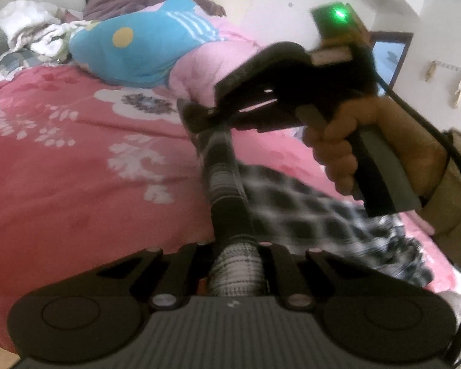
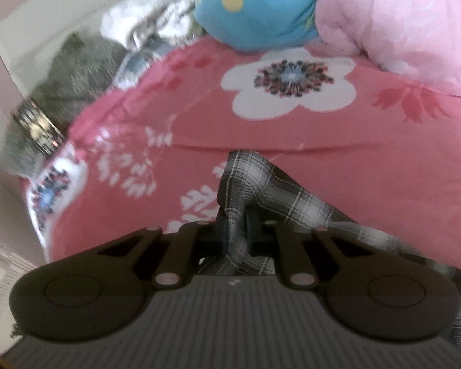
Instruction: Fold clothes
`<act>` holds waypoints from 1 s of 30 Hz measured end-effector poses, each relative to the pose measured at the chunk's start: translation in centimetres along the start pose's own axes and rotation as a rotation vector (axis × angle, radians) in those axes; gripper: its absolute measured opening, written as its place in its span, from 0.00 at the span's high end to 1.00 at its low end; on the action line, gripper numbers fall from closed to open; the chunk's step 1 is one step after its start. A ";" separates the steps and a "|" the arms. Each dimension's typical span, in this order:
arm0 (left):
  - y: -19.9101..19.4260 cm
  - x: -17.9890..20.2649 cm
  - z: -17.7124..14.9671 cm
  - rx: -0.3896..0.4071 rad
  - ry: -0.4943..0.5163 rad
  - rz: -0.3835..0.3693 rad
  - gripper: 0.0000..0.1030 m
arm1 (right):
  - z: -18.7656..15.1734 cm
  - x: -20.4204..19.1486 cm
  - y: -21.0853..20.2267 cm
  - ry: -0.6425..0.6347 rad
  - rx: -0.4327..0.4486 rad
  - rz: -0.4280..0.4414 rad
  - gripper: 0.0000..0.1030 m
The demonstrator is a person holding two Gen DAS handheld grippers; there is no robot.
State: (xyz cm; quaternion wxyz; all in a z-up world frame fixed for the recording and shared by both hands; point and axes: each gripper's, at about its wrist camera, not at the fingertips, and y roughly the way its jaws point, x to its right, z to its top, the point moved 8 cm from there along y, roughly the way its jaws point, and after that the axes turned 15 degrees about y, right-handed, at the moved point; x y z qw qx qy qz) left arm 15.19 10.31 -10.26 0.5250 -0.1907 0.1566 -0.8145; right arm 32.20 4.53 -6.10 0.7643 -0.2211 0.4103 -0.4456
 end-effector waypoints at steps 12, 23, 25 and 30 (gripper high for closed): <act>0.5 7.6 4.6 0.016 0.073 -0.089 0.93 | 2.4 6.1 -9.2 0.111 0.127 0.204 0.92; 5.2 17.9 6.7 -0.062 0.224 -0.198 0.93 | 2.0 17.4 -17.6 0.312 0.270 0.368 0.92; 6.2 19.8 6.7 -0.078 0.249 -0.223 0.93 | 1.6 19.5 -18.9 0.343 0.291 0.385 0.92; 8.1 23.3 6.1 -0.114 0.296 -0.268 0.93 | 0.4 24.6 -21.5 0.424 0.333 0.408 0.92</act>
